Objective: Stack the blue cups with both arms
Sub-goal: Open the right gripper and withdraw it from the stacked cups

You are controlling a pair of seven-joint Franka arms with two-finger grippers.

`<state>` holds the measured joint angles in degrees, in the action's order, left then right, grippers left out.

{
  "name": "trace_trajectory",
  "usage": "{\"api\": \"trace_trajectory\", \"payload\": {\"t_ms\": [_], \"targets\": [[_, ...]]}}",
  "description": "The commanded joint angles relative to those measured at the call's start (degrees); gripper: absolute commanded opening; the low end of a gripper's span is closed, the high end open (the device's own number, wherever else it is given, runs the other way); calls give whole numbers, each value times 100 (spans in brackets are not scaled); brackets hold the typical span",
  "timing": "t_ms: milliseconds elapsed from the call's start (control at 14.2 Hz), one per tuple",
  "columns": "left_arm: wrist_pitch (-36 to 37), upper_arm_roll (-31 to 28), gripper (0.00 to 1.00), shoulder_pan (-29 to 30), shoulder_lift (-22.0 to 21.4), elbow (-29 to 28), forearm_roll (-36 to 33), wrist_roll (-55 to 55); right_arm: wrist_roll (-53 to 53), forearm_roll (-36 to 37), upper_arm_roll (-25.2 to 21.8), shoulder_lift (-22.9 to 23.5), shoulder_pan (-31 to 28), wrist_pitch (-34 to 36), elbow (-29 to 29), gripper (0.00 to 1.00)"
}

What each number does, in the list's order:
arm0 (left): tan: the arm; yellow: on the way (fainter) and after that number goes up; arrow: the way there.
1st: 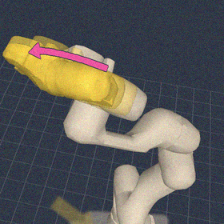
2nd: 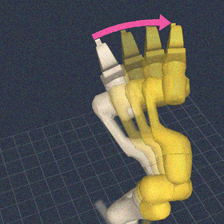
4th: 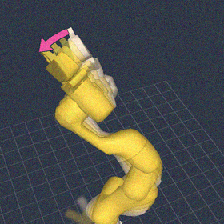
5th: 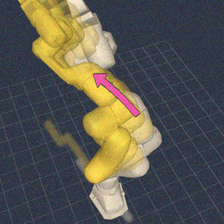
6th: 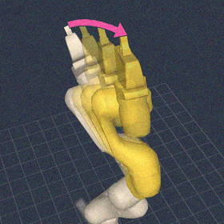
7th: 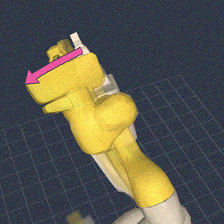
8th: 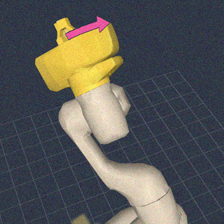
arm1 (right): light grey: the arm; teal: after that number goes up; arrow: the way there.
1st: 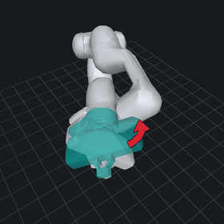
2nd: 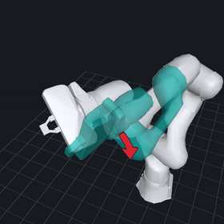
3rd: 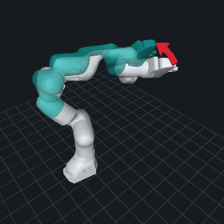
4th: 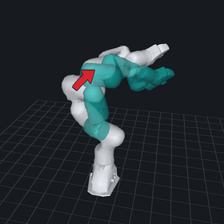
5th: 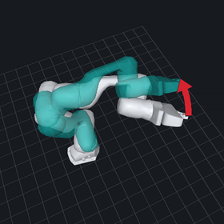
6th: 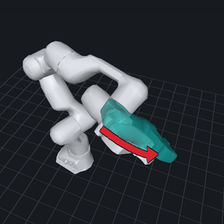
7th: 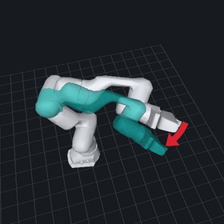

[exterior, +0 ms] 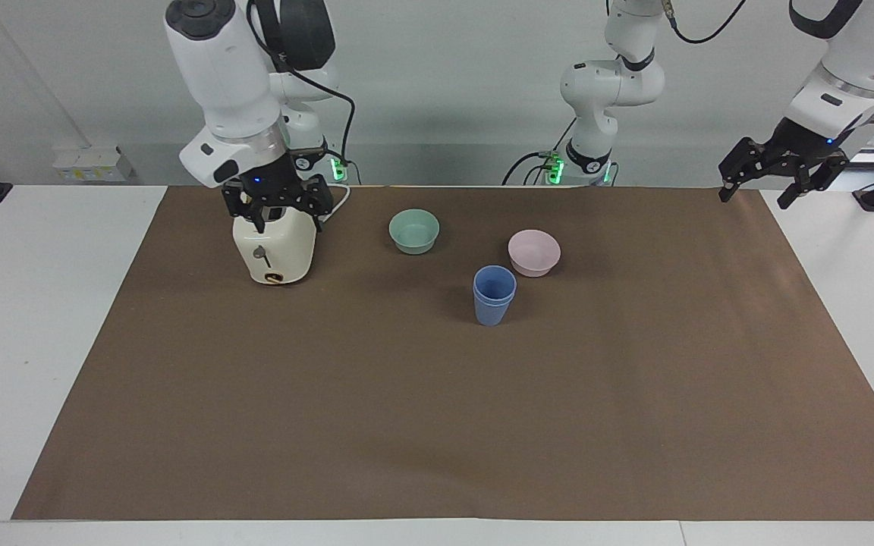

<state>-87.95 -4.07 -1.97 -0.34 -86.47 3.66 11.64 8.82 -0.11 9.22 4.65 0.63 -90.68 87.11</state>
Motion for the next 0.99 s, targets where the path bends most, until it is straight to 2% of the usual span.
{"api": "trace_trajectory", "payload": {"t_ms": [0,211,563,915], "targets": [[85,-15,100,-5,-80,-19,12,-48,-494,362,62,-104,-212,182,-45,100],[85,-15,100,-5,-80,-19,12,-48,-732,310,-78,-245,-458,182,-36,100],[85,-15,100,-5,-80,-19,12,-39,-636,-23,-245,-403,-511,121,210,100],[111,-6,100,-31,-80,-36,12,-65,-337,-226,-254,-412,-503,156,201,100]]}}
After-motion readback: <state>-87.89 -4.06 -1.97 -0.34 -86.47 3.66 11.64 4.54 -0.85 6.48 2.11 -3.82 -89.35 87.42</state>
